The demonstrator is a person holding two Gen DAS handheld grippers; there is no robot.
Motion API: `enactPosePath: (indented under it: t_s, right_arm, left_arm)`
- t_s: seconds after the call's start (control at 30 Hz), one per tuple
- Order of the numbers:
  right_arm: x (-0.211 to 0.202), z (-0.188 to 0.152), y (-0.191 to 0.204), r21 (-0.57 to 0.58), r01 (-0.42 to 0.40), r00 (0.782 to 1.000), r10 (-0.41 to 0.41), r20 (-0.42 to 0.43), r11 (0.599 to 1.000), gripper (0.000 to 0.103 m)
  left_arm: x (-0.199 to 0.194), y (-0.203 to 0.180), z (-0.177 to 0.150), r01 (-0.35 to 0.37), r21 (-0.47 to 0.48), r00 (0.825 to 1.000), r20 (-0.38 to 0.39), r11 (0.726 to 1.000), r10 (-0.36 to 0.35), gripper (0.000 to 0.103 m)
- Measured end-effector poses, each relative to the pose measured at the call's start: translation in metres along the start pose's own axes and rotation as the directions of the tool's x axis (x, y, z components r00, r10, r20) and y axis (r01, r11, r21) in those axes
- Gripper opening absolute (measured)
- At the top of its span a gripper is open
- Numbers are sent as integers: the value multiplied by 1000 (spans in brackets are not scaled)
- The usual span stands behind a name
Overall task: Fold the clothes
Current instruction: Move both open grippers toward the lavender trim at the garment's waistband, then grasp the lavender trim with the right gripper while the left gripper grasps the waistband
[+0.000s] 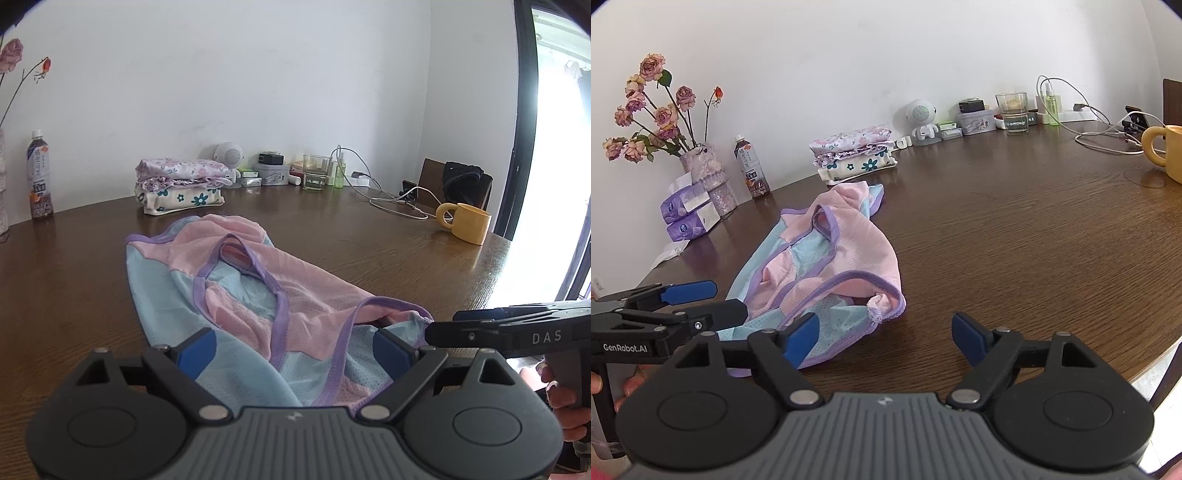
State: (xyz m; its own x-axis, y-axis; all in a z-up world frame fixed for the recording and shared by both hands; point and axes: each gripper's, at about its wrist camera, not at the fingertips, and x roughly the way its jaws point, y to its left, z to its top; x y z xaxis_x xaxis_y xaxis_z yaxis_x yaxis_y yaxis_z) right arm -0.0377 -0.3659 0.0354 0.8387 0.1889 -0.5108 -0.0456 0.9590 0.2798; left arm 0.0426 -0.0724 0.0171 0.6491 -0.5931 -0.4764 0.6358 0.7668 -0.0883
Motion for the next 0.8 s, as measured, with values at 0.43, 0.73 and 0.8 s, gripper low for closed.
enactPosePath:
  t_s: [0.43,0.73,0.8]
  right_arm:
    - [-2,4,-2,-24,31,1000,-31,5,999,80]
    - [-5,5,-9,-5,6,1000,-6,-7,1000,79]
    - [-3,5,-10,10,-9,1000,10,-17,1000,74]
  left_arm:
    - [9,-7,-2,21,51,999,-26,998,-19,67]
    - [13,2,-4,26,-3,998,-54,1000,-26,24]
    - [13,2,-4,29,-8,998,-52,1000,-29,24]
